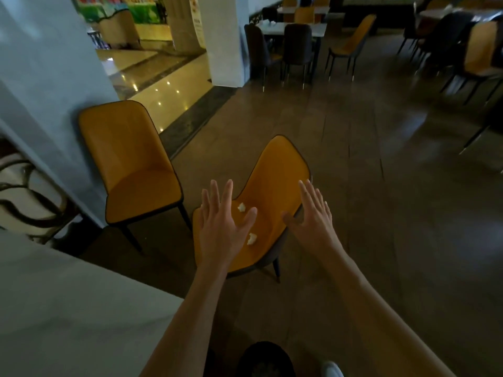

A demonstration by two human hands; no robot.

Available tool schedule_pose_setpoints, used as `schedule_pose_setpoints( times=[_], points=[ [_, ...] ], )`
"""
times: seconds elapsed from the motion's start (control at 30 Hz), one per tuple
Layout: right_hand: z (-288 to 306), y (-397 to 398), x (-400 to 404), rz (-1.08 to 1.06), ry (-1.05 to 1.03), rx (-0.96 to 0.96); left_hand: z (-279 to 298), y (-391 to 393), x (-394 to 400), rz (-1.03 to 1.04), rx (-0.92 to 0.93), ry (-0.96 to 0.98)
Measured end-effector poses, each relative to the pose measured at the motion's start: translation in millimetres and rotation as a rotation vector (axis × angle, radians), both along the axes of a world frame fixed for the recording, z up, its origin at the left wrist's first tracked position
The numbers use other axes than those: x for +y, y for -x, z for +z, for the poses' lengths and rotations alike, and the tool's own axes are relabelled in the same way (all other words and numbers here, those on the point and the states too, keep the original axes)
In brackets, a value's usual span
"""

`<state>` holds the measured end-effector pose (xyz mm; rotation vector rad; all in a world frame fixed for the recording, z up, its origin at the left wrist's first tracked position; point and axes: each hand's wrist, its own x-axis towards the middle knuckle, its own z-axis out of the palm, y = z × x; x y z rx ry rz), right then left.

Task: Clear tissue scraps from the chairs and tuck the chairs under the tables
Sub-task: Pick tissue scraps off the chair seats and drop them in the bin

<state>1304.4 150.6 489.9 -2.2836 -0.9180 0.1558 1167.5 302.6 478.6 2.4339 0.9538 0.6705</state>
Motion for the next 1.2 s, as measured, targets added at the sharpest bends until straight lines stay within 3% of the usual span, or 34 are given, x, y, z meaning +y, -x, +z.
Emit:
schedule_pose_setpoints(
  times=[0.5, 0.83, 1.2],
  points=[
    [5.9, -188.5, 18.8, 0.294, -0.039, 0.188, -6.2, -162.4, -24.8, 0.277, 0.037, 0.156],
    [-26.8, -227.9, 136.0, 0.394, 0.05, 0.3, -39.6, -201.2, 64.8, 0.455, 0.02, 0.249],
    [-61.4, -261.3, 273.1, 0.472, 0.177, 0.342, -80.9, -236.0, 169.1, 0.577, -0.055, 0.474]
  ],
)
